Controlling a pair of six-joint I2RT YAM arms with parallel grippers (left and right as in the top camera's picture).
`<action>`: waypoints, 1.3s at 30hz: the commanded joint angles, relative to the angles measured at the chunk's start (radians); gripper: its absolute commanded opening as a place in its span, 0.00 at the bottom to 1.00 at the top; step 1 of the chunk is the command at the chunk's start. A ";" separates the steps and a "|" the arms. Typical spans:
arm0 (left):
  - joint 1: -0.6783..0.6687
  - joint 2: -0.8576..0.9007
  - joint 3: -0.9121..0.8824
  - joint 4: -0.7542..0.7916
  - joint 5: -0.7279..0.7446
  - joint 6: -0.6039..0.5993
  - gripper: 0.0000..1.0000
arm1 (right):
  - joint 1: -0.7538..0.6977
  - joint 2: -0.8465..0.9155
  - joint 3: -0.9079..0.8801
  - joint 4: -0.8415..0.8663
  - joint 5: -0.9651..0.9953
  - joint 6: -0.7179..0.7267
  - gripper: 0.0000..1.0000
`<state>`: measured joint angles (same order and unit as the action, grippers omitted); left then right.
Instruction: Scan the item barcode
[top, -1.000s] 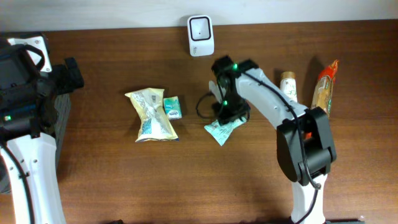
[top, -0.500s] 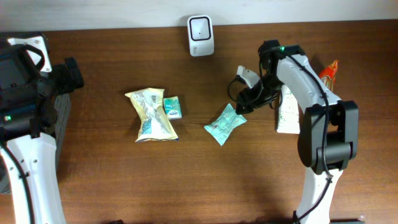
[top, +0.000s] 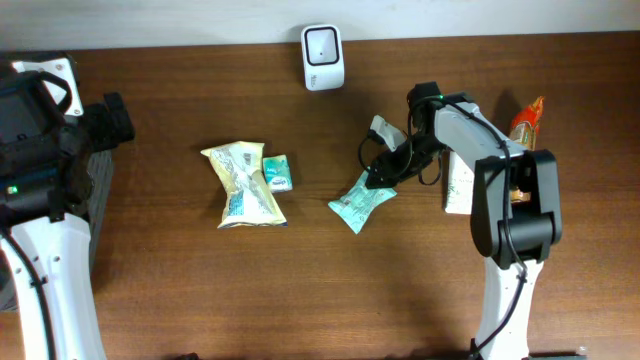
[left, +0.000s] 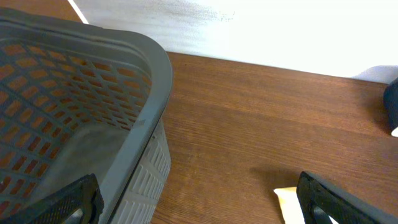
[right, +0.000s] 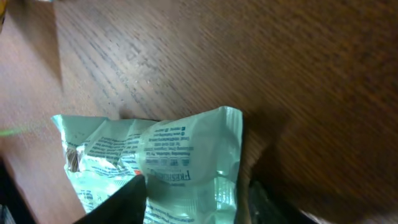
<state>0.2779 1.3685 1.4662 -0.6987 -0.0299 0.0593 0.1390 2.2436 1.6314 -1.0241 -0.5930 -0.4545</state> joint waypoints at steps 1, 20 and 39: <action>0.002 -0.014 0.008 0.001 0.008 -0.010 0.99 | 0.006 0.032 -0.008 -0.023 0.025 0.057 0.36; 0.002 -0.014 0.008 0.001 0.008 -0.010 0.99 | 0.028 -0.037 0.050 -0.061 0.212 0.587 0.48; 0.002 -0.014 0.008 0.001 0.008 -0.010 0.99 | 0.000 -0.010 -0.152 0.095 0.020 0.494 0.44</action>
<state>0.2779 1.3685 1.4662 -0.6983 -0.0299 0.0593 0.1333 2.2215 1.5852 -1.0313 -0.5884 -0.0681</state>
